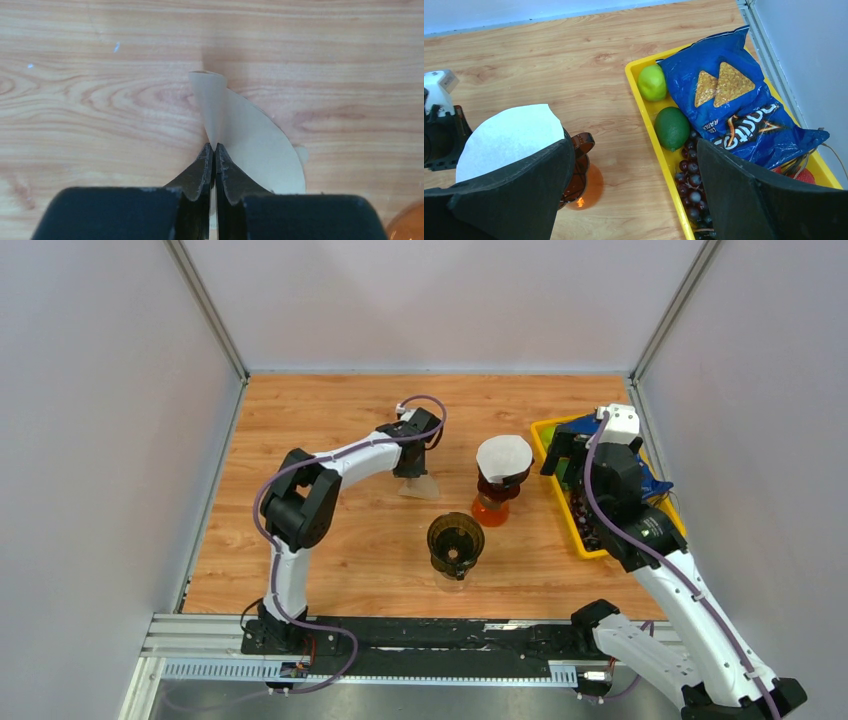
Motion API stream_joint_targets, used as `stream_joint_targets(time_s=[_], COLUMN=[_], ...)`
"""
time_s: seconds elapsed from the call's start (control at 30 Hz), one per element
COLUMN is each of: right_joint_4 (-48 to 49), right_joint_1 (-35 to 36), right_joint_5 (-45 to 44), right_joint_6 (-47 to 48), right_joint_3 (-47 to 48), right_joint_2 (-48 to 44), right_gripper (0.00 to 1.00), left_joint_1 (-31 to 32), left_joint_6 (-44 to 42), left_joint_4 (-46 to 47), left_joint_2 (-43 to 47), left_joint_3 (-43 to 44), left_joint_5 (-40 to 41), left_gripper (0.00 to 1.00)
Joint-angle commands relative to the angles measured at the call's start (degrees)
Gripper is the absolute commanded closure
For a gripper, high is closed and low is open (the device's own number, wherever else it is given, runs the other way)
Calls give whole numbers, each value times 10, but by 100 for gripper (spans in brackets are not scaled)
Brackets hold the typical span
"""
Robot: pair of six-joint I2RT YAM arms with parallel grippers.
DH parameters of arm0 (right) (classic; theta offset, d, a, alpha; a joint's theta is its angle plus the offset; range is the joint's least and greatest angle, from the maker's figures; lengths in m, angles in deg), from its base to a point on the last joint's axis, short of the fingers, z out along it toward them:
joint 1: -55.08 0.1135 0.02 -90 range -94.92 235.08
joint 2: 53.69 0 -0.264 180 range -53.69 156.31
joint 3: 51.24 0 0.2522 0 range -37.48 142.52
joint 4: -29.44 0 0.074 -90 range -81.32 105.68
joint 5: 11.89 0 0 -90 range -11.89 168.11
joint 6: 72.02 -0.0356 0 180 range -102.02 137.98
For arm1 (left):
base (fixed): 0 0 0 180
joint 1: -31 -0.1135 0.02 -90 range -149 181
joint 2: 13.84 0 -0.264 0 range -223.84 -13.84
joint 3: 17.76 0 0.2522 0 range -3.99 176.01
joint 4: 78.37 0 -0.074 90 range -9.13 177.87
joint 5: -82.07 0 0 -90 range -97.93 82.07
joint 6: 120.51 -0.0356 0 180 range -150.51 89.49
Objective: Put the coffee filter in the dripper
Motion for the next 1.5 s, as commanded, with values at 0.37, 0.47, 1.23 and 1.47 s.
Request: stream_joint_targets(time_s=[0.37, 0.47, 1.23, 1.47], right_joint_4=[24, 24, 75, 72], right_joint_1=[-3, -3, 138, 154], right_joint_5=[65, 116, 499, 399], right_joint_6=[-9, -15, 72, 80], right_joint_3=[28, 46, 125, 117], right_joint_2=[-19, -18, 151, 146], right_gripper=[0, 0, 0, 0], left_joint_1=[4, 4, 4, 4], left_joint_6=[-51, -89, -228, -229], left_joint_4=[69, 129, 591, 599], left_joint_2=[319, 378, 741, 749], left_joint_3=[-163, -217, -525, -523], left_joint_5=[111, 88, -433, -475], left_gripper=[100, 100, 100, 100])
